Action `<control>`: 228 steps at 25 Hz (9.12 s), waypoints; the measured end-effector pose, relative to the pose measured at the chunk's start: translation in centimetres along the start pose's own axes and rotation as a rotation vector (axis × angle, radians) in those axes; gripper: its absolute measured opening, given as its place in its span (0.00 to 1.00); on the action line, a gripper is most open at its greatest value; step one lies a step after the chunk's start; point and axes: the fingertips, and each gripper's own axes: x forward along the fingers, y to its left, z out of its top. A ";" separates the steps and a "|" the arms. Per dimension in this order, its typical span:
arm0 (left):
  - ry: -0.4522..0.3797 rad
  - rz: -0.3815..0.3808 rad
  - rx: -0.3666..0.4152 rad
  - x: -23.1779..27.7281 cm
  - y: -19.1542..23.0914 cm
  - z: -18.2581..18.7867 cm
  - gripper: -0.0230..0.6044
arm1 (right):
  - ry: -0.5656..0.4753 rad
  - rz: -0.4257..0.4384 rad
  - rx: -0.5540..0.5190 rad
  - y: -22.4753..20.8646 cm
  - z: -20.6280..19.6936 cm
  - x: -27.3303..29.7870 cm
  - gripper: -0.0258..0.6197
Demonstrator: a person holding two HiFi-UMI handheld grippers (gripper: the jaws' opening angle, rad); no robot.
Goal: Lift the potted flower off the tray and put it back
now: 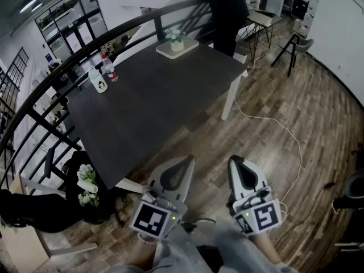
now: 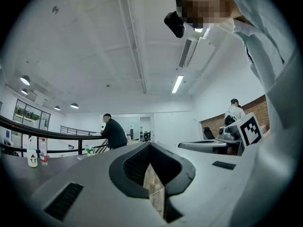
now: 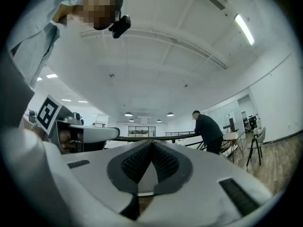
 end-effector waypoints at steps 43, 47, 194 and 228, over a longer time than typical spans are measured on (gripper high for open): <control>-0.032 0.037 0.034 7.6 -0.4 -0.7 0.03 | -0.040 -0.086 0.025 -10.4 -0.7 -1.1 0.04; -0.032 0.022 0.023 10.2 1.3 -1.5 0.03 | -0.034 -0.081 0.011 -11.5 -1.1 1.4 0.04; 0.106 0.653 -0.119 53.0 53.8 -15.0 0.03 | 0.402 0.639 -0.063 -34.4 -26.3 83.4 0.43; 0.105 0.696 -0.151 52.4 54.5 -16.8 0.03 | 0.413 0.769 0.013 -33.3 -29.6 89.9 0.54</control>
